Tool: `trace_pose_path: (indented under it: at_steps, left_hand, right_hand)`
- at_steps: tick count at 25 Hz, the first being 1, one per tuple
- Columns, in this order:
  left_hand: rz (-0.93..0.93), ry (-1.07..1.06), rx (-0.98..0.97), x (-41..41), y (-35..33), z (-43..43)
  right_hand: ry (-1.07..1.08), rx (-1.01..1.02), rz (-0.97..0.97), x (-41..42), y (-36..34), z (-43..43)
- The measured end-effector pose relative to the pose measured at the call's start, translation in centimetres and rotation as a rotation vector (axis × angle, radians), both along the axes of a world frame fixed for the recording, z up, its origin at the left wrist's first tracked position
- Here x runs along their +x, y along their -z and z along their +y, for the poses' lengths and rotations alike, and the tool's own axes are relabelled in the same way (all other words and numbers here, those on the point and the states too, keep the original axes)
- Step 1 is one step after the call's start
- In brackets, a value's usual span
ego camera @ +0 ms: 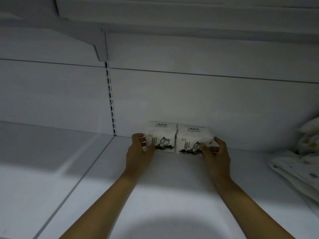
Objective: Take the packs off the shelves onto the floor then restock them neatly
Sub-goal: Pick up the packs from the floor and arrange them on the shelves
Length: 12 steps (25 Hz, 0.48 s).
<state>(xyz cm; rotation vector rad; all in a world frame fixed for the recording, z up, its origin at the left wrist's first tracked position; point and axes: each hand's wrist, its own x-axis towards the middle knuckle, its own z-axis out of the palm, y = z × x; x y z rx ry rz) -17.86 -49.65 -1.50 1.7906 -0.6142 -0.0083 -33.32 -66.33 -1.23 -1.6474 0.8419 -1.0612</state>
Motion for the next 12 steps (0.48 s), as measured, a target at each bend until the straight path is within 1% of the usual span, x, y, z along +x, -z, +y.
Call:
trace_pose_path:
  at_steps: [3, 8, 12]
  left_hand:
    - [-0.062, 0.036, 0.045, 0.04, 0.23, 0.13]
    - [-0.068, 0.054, 0.072, -0.2, 0.0, 0.24]
    - [-0.053, 0.101, 0.203, -0.77, -0.42, 0.6]
  right_hand:
    - [-0.001, 0.026, -0.019, 0.03, 0.27, -0.13]
    - [-0.034, -0.098, 0.033, 0.65, 0.76, -0.39]
    - [-0.004, -0.137, 0.07, 0.86, 1.02, -0.58]
